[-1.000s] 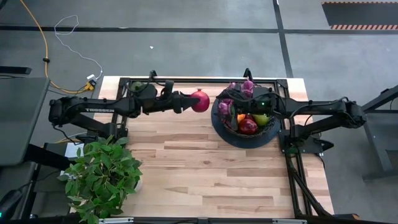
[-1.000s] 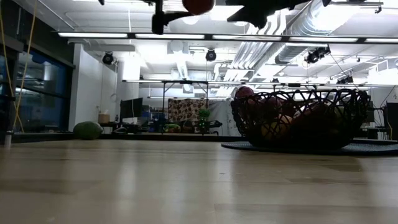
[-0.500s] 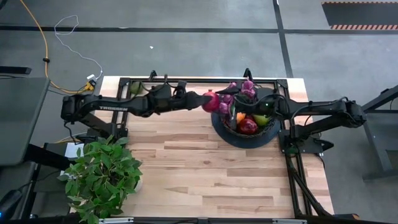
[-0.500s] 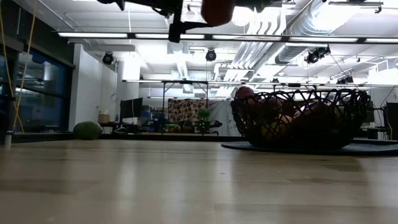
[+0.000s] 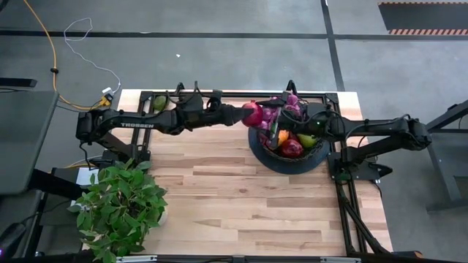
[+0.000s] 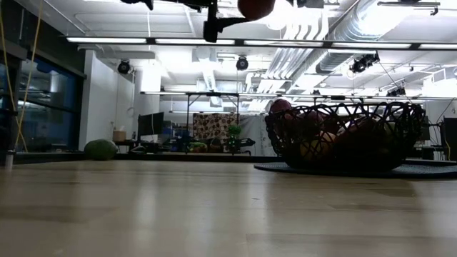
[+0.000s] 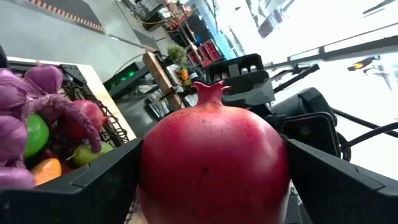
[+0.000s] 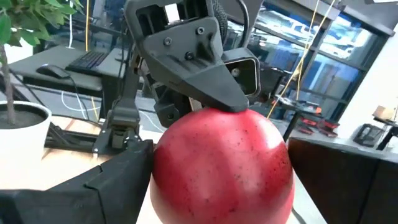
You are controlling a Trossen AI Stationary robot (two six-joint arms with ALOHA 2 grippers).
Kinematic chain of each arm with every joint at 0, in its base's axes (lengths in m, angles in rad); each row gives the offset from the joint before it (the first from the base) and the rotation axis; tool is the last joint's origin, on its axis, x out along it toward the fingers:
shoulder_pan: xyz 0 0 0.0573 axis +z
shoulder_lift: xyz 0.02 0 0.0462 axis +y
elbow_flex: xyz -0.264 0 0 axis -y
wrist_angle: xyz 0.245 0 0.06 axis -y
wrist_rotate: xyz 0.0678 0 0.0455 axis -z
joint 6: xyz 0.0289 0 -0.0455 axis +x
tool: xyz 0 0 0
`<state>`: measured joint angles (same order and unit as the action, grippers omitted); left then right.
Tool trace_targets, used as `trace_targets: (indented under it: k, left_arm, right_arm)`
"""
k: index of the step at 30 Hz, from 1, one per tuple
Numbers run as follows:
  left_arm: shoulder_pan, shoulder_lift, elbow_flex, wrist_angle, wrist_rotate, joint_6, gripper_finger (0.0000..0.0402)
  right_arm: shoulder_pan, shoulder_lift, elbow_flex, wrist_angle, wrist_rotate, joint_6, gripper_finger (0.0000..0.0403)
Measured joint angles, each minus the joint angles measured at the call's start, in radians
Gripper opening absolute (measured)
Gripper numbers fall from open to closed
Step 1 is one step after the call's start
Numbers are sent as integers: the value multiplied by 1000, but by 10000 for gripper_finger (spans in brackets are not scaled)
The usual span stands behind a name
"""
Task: Build produce basket
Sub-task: Put the red pomegranate into the black wire basket
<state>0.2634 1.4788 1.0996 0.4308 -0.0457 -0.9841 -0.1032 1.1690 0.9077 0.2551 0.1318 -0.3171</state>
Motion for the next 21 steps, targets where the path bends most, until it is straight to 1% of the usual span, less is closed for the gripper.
trace_targets:
  k: [5,8,12,16,21]
  left_arm:
    - [0,0,0,7,4,4,361]
    - [3,0,1,22,-8,22,361]
    - [28,-15,5,46,10,37,361]
    - [49,-33,5,51,47,139,361]
    - [71,-60,6,51,145,297,361]
  right_arm:
    - [1,1,-1,15,6,-6,342]
    - [0,2,-3,70,16,-9,342]
    - [-1,5,-4,150,19,22,342]
    - [-2,4,-5,195,28,180,342]
    - [-2,-13,-5,186,20,414,341]
